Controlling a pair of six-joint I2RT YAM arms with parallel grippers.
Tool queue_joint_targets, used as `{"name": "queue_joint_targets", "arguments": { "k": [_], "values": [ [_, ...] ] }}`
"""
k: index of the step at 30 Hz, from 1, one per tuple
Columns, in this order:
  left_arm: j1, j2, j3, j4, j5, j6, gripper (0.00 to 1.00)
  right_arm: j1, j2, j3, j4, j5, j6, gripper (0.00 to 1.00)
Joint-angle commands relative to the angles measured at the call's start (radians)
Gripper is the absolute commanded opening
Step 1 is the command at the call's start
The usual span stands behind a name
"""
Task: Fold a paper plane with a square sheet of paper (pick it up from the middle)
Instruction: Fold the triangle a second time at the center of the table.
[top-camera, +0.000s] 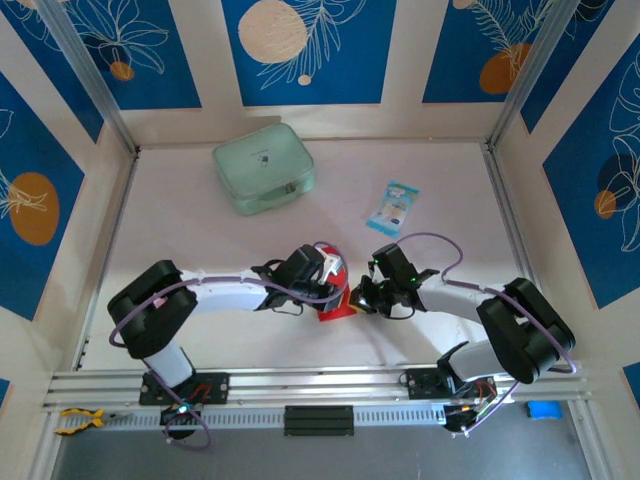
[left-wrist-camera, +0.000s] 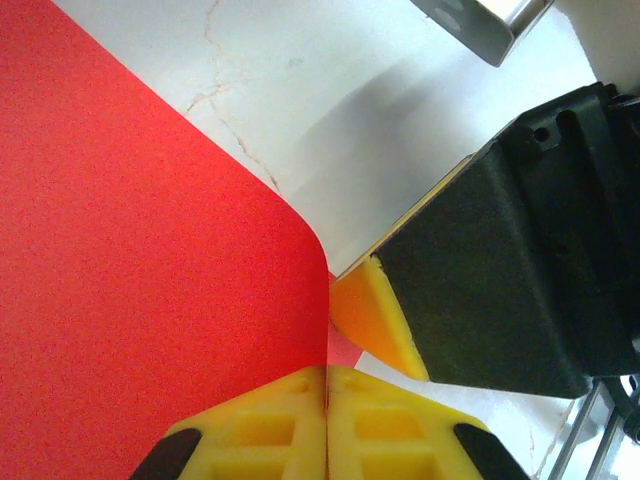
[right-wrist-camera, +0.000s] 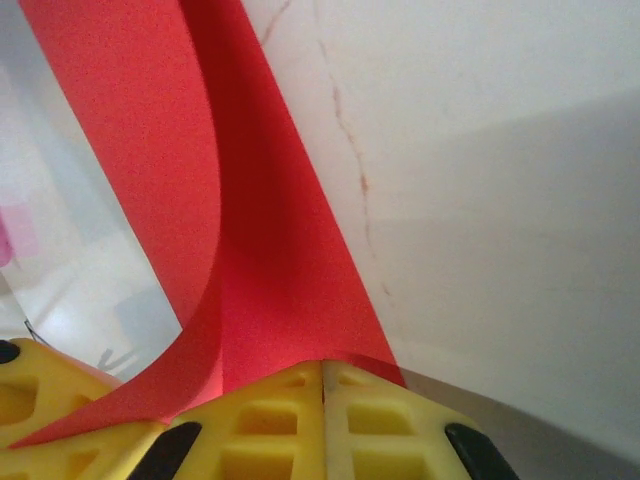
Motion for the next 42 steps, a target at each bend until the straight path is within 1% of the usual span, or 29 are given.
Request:
{"name": "queue_joint_targets", "arguments": {
  "k": [1, 8, 14, 25, 36, 42],
  "values": [
    [0.013, 0.013, -0.014, 0.021, 0.028, -0.009, 0.08, 0.008, 0.012, 0.017, 0.035, -0.031, 0.017, 0.06],
    [0.022, 0.009, -0.018, 0.015, 0.025, -0.003, 0.08, 0.010, 0.067, 0.023, -0.001, -0.008, 0.013, 0.05],
    [0.060, 0.013, -0.029, 0.000, 0.025, 0.022, 0.09, 0.009, 0.089, 0.029, -0.062, 0.015, 0.001, 0.04],
    [0.079, 0.023, -0.023, -0.054, -0.041, 0.064, 0.10, 0.015, 0.094, 0.037, -0.061, 0.013, 0.007, 0.04],
    [0.080, 0.000, -0.036, -0.093, -0.125, 0.060, 0.10, 0.015, 0.094, 0.039, -0.065, 0.010, 0.010, 0.04],
    [0.080, 0.001, -0.034, -0.107, -0.145, 0.069, 0.10, 0.015, 0.094, 0.041, -0.069, 0.010, 0.008, 0.04]
  ]
}}
